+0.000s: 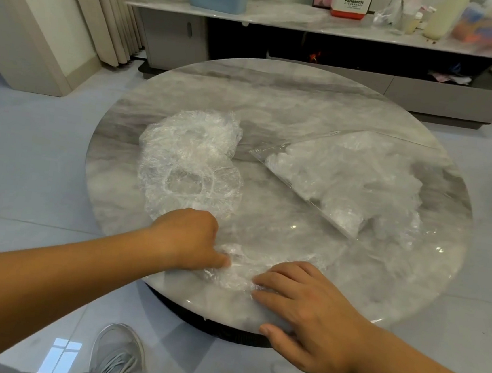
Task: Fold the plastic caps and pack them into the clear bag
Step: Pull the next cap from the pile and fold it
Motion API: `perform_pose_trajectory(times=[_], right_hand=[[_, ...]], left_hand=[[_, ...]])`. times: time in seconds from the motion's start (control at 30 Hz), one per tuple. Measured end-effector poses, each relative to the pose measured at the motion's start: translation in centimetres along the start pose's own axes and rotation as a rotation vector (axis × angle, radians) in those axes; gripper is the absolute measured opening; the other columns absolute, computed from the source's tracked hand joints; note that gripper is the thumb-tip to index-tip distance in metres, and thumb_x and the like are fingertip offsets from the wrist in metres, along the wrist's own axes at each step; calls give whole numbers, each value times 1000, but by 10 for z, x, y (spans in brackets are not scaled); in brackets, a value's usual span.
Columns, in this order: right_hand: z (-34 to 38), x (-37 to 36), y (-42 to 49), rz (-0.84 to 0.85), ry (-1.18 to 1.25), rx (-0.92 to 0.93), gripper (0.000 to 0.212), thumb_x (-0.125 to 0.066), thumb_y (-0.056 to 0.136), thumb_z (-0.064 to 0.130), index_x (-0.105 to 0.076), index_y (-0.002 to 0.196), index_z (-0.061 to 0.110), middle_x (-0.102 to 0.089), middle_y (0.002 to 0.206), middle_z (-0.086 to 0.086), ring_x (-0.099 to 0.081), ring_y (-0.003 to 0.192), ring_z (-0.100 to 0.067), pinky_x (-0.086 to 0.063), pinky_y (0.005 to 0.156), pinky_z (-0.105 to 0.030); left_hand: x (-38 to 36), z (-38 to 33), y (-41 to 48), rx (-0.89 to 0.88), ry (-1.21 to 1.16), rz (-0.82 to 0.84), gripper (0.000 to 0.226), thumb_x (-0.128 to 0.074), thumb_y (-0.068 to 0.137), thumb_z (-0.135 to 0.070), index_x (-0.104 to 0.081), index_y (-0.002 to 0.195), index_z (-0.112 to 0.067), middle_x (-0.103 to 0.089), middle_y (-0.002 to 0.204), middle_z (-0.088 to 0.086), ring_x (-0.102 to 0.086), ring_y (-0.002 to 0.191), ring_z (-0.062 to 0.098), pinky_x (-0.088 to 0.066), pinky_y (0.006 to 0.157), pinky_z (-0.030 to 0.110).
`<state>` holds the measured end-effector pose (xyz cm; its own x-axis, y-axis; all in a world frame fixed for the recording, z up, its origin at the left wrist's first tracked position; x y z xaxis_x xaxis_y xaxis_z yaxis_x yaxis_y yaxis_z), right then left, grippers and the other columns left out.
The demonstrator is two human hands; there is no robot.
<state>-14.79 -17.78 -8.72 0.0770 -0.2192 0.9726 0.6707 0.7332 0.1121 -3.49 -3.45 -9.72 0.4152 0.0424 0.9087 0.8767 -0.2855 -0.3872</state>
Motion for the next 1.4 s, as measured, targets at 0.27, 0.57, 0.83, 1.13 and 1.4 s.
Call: perform_pose_trajectory(times=[0.27,0.57,0.83,1.13,1.4], right_hand=[[-1,3,1,18,74,-59,62,-53,97,50,-44,150,18,-43,153,-2,-52,123,-19,-40,102,-39],[0,-5,10,125,41,-103,58,-26,103,63,-45,146,29,-38,152,11,-41,120,-13,-32,106,-35],[-9,23,-7,-123,301,-94,38,-54,100,44,-63,130,22,-53,130,2,-55,115,-11,-45,97,-31],[1,18,-15,-105,84,-78,40,-51,99,46,-63,129,23,-54,140,5,-50,122,-17,-39,100,-36],[-7,3,-22,-48,46,-127,40,-47,101,48,-66,123,21,-58,129,3,-53,118,-17,-39,103,-30]], left_hand=[[0,0,-6,-18,-104,16,49,-73,80,-54,-42,65,-18,-45,62,-2,-43,56,14,-36,53,28],[-19,-21,-12,21,-1210,186,25,-79,84,-10,-55,91,-9,-57,77,11,-60,64,19,-54,56,27],[-31,-48,-24,-50,-1356,371,23,-55,98,-13,-70,109,0,-70,113,18,-72,97,30,-60,86,39],[-30,-53,-20,57,-1233,396,32,-39,99,1,-65,118,-5,-70,116,15,-74,96,33,-59,88,47],[0,-45,6,-31,-847,106,22,-80,84,-22,-68,100,-14,-72,87,5,-71,71,13,-60,68,29]])
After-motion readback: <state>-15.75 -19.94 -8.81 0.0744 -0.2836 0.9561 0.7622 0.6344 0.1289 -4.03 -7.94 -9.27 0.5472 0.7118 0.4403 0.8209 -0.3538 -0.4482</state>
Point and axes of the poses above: each hand's wrist, its own y-axis towards the middle knuckle, its own x-axis out of the back of the hand, z = x × y, the point moved 10 cm from there along y, towards the middle knuckle
